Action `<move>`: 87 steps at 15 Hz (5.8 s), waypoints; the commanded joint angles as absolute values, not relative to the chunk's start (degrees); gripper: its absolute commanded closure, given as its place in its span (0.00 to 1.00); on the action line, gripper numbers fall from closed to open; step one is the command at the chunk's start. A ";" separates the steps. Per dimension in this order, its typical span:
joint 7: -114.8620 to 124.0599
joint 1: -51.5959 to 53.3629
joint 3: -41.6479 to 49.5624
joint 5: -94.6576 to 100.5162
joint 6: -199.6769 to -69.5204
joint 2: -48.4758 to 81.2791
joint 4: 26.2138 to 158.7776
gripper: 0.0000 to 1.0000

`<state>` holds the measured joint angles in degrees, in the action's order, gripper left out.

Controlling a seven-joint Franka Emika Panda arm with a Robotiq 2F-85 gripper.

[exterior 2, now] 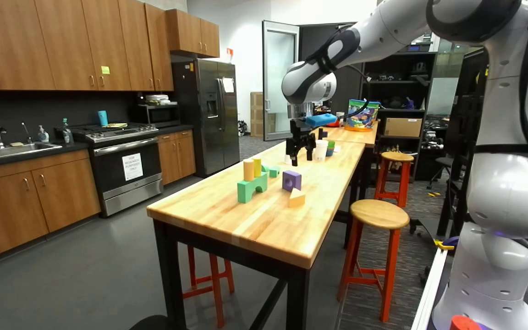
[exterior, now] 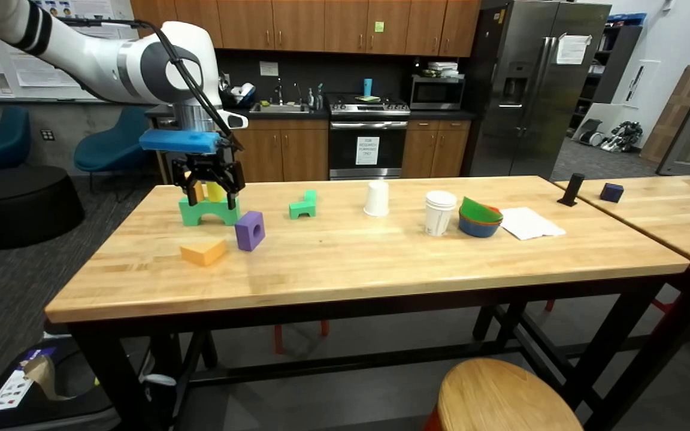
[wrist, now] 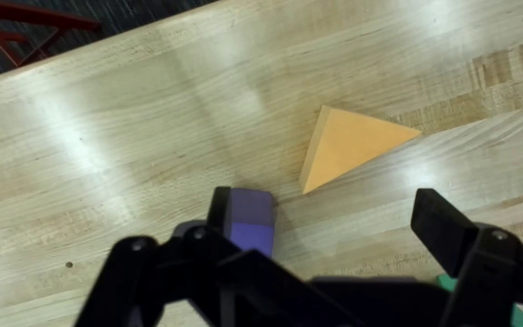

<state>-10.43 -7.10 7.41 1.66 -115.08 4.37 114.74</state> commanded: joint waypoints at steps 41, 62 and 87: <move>-6.15 -9.93 7.04 0.72 -119.36 21.84 98.48 0.39; -4.37 -9.42 6.65 0.57 -122.02 20.44 100.99 0.97; -4.77 -8.31 6.35 0.95 -121.74 19.01 101.58 0.12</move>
<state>-5.01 -8.11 6.46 0.99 -122.55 20.54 101.26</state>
